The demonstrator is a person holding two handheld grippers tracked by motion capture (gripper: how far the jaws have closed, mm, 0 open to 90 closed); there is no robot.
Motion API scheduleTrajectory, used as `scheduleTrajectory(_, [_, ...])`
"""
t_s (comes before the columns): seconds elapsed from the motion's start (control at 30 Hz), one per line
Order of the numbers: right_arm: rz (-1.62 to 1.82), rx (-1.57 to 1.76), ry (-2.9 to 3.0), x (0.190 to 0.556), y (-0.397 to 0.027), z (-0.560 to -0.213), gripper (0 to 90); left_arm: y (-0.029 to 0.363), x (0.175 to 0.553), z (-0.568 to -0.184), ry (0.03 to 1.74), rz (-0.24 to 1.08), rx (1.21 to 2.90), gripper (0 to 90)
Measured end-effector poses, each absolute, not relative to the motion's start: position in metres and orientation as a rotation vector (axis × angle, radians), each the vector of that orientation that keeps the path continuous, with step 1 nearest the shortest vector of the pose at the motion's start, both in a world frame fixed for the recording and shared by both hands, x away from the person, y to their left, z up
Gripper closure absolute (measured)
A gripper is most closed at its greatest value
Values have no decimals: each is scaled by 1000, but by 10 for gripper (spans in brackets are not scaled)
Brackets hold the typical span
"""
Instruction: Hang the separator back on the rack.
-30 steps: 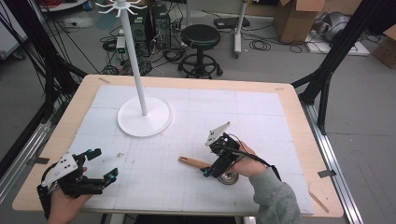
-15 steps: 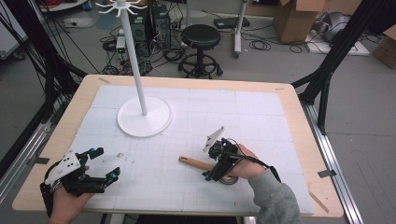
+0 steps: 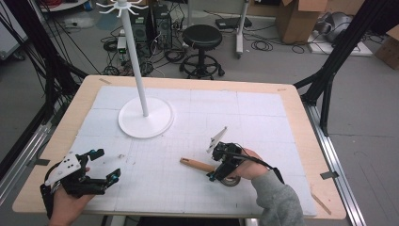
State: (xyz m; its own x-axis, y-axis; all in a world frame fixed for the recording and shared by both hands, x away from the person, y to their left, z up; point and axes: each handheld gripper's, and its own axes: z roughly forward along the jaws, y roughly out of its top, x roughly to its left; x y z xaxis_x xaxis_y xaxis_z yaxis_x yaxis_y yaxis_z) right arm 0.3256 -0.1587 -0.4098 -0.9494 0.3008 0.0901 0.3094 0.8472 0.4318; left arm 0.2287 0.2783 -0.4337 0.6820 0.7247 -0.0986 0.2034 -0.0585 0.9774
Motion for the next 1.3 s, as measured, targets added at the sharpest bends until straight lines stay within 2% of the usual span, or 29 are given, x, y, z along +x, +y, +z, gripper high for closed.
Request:
scheduleTrajectory(0.33, [-675,-510,-2995,327,-159,-412,415,282,227,-433,779,514,1599,18])
scheduleTrajectory(1.3, [-592,-484,-3069,323,-154,-414,558,281,227,-434,780,509,1598,18])
